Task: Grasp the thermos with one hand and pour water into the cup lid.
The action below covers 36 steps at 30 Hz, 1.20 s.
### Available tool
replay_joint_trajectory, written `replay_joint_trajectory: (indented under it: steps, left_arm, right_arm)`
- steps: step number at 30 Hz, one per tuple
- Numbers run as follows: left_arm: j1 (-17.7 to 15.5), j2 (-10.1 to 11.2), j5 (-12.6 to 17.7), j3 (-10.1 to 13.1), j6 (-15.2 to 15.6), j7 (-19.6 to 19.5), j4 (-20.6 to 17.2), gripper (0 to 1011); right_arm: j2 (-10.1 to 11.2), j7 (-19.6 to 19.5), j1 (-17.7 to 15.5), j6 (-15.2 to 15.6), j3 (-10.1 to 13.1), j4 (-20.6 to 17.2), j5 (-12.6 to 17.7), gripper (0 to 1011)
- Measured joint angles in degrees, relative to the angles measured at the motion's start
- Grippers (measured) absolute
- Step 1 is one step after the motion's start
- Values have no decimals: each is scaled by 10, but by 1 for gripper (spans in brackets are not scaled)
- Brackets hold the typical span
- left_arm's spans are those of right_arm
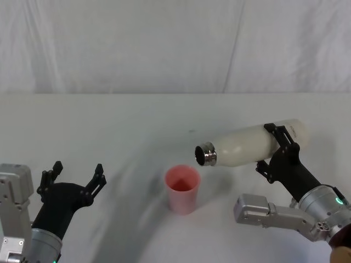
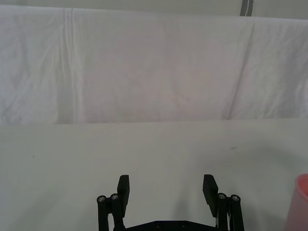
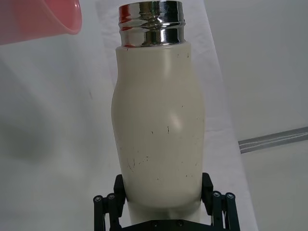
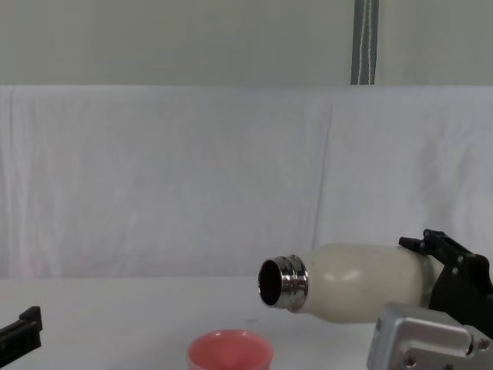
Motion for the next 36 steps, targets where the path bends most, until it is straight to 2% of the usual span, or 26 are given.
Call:
replay_joint_trajectory:
  steps: [16, 36]
  left_arm:
    - [0, 0, 0, 0, 0, 0, 0, 1001]
    - [0, 0, 0, 0, 0, 0, 0, 1001]
  right_arm:
    - [3, -2, 6, 1, -7, 3, -10, 952]
    - [1, 2, 16, -3, -14, 11, -9, 952]
